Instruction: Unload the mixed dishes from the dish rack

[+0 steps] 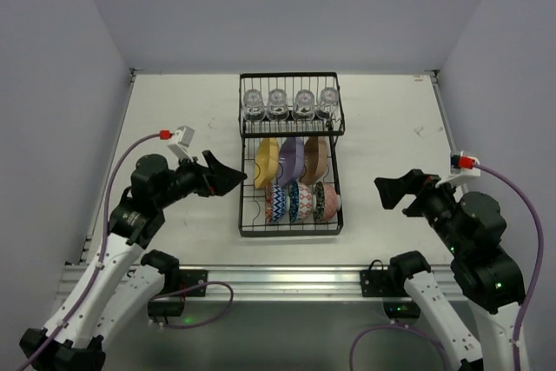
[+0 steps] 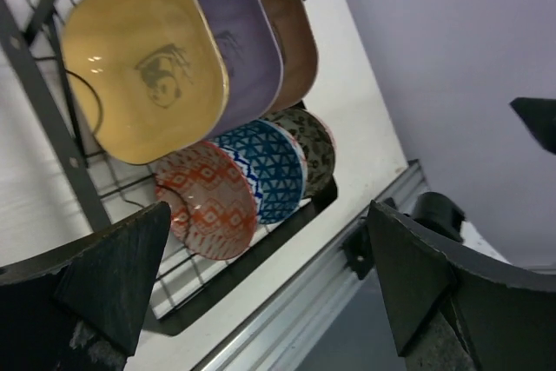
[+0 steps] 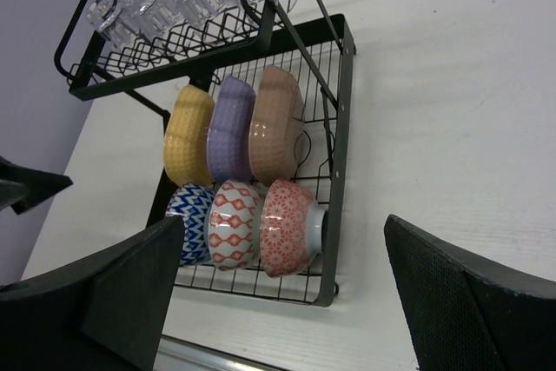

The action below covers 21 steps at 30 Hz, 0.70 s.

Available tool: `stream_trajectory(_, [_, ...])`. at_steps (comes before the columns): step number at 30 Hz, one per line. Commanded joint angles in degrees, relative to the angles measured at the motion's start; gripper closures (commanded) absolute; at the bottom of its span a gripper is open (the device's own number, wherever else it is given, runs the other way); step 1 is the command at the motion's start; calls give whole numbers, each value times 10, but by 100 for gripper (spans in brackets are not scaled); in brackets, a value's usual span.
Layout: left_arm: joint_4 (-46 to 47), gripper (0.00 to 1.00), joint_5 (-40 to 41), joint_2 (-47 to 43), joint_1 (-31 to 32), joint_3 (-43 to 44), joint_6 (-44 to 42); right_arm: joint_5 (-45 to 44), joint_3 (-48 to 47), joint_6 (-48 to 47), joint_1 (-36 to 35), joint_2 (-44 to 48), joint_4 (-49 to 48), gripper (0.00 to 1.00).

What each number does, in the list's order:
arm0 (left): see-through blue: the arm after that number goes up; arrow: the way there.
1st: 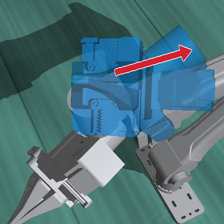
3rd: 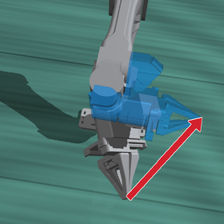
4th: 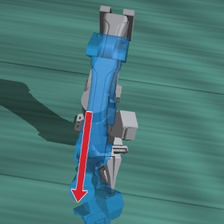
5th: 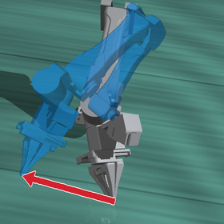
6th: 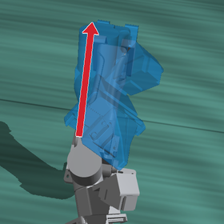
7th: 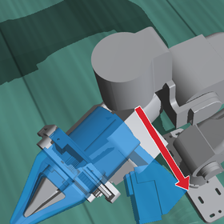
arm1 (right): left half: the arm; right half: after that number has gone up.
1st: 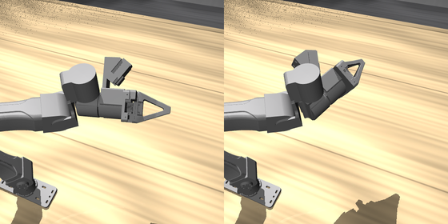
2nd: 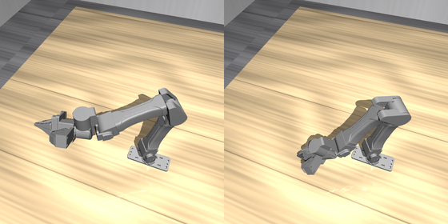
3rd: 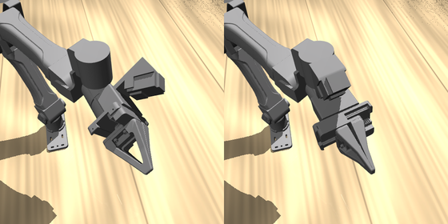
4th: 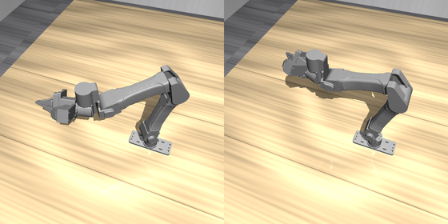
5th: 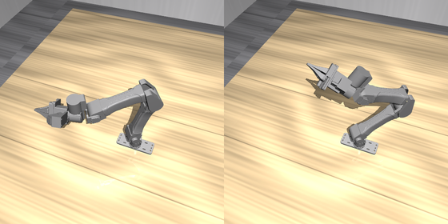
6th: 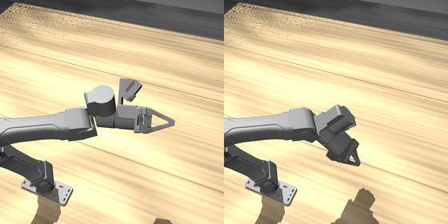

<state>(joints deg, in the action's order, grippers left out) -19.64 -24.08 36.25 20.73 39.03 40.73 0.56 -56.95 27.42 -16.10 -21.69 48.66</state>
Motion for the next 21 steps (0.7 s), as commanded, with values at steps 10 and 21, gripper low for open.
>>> stream_trajectory(10, [327, 11, -50, 65, 111, -192, 156, 37, 38, 27, 2, 18, -30, 1])
stream_trajectory(21, [411, 26, 22, 175, 172, -214, 153, 59, 53, 28, 2, 26, -32, 1])
